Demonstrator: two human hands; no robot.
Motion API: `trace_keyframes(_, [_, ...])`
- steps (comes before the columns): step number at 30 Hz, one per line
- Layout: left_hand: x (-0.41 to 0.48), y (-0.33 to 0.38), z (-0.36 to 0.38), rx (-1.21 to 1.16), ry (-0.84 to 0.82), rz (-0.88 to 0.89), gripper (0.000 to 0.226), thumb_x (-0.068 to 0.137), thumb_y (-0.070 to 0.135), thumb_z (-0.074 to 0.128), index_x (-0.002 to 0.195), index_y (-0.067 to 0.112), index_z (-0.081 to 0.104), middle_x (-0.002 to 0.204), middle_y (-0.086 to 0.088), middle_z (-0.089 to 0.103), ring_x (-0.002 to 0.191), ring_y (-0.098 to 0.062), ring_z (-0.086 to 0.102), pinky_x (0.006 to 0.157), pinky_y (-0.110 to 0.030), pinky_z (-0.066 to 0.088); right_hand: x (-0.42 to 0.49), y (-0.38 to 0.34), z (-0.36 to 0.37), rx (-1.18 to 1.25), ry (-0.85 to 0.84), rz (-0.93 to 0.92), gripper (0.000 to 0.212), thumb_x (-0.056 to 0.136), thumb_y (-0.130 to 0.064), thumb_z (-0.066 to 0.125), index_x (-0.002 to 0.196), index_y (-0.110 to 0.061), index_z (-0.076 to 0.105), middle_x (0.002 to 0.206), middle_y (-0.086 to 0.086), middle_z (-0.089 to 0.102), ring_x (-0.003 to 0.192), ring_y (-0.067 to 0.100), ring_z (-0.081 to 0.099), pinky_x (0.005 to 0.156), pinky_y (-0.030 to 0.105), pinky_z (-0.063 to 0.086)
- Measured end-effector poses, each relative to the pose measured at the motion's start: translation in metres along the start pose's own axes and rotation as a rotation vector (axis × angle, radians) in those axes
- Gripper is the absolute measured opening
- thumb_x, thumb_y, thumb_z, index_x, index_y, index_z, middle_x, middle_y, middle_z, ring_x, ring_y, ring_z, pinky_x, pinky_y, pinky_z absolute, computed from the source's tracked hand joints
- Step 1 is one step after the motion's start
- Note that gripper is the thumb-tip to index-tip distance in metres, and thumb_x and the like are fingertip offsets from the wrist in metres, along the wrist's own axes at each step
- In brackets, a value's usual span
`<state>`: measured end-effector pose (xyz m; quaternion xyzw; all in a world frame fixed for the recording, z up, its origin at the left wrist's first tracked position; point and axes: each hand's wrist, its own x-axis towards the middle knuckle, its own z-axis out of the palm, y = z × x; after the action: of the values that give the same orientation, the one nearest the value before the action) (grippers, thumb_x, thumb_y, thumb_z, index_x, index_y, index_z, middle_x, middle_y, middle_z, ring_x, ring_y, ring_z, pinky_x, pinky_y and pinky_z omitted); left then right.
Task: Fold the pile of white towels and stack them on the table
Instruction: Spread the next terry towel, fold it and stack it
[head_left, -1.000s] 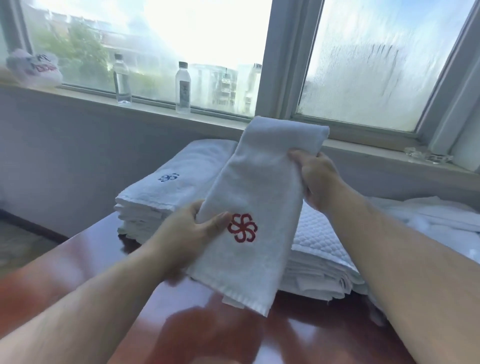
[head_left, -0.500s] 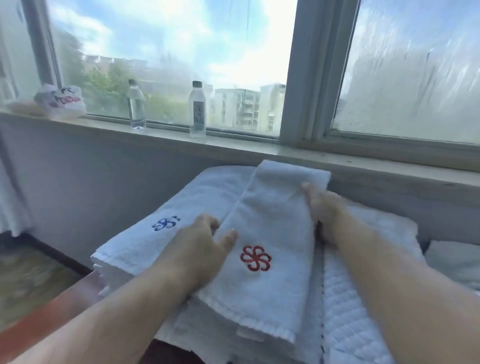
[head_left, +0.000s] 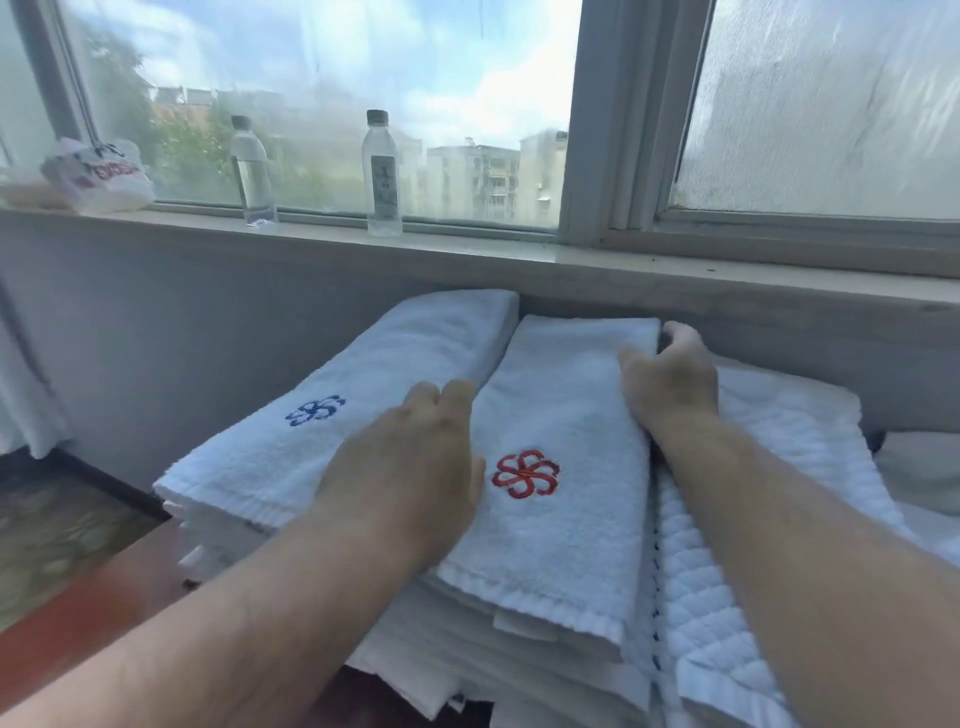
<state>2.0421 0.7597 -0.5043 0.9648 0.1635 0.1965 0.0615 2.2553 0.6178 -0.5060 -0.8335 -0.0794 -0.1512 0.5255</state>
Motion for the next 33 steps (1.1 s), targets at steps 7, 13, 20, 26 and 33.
trace_keyframes(7, [0.006, 0.026, 0.023, -0.106, -0.251, 0.099, 0.063, 0.098, 0.065, 0.024, 0.156, 0.040, 0.022, 0.165, 0.010, 0.018, 0.150, -0.011, 0.010, 0.120, -0.035, 0.009, -0.014, 0.000, -0.016, -0.337, -0.071, -0.198, 0.030, 0.094, -0.028, 0.056, 0.118, -0.019, 0.071, 0.133, 0.009, 0.060, 0.129, 0.030, 0.048, 0.109, 0.040, 0.040])
trace_keyframes(13, [0.002, 0.019, 0.038, -0.110, -0.263, 0.101, 0.067, 0.097, 0.067, 0.017, 0.158, 0.040, 0.011, 0.169, 0.009, 0.006, 0.154, -0.010, 0.000, 0.124, -0.035, 0.000, -0.011, -0.002, -0.011, -0.552, -0.221, -0.142, 0.037, 0.095, -0.040, 0.051, 0.127, -0.031, 0.065, 0.138, 0.001, 0.058, 0.129, 0.029, 0.049, 0.108, 0.041, 0.037])
trace_keyframes(20, [0.001, 0.019, 0.038, -0.171, -0.237, 0.064, 0.080, 0.086, 0.082, 0.024, 0.156, 0.044, 0.018, 0.167, 0.014, 0.014, 0.152, -0.009, 0.008, 0.123, -0.035, 0.008, -0.015, 0.001, -0.012, -0.545, -0.262, -0.134, 0.039, 0.099, -0.038, 0.047, 0.134, -0.029, 0.060, 0.143, 0.001, 0.056, 0.132, 0.028, 0.048, 0.110, 0.039, 0.038])
trace_keyframes(26, [0.002, 0.018, 0.043, -0.183, -0.214, 0.052, 0.095, 0.068, 0.089, 0.013, 0.153, 0.047, 0.023, 0.165, 0.014, 0.020, 0.151, -0.011, 0.015, 0.123, -0.038, 0.012, -0.022, 0.003, -0.023, -0.553, -0.395, -0.216, 0.047, 0.102, -0.029, 0.043, 0.147, -0.018, 0.050, 0.155, 0.006, 0.044, 0.143, 0.027, 0.038, 0.119, 0.035, 0.028])
trace_keyframes(33, [-0.007, 0.016, 0.044, -0.156, -0.137, 0.226, 0.089, 0.075, 0.086, 0.010, 0.155, 0.048, 0.017, 0.165, 0.022, 0.012, 0.149, 0.003, 0.002, 0.120, -0.030, 0.001, -0.031, 0.012, -0.027, -0.661, -0.287, -0.326, 0.034, 0.101, -0.033, 0.038, 0.123, -0.025, 0.063, 0.142, 0.004, 0.057, 0.131, 0.029, 0.044, 0.103, 0.037, 0.035])
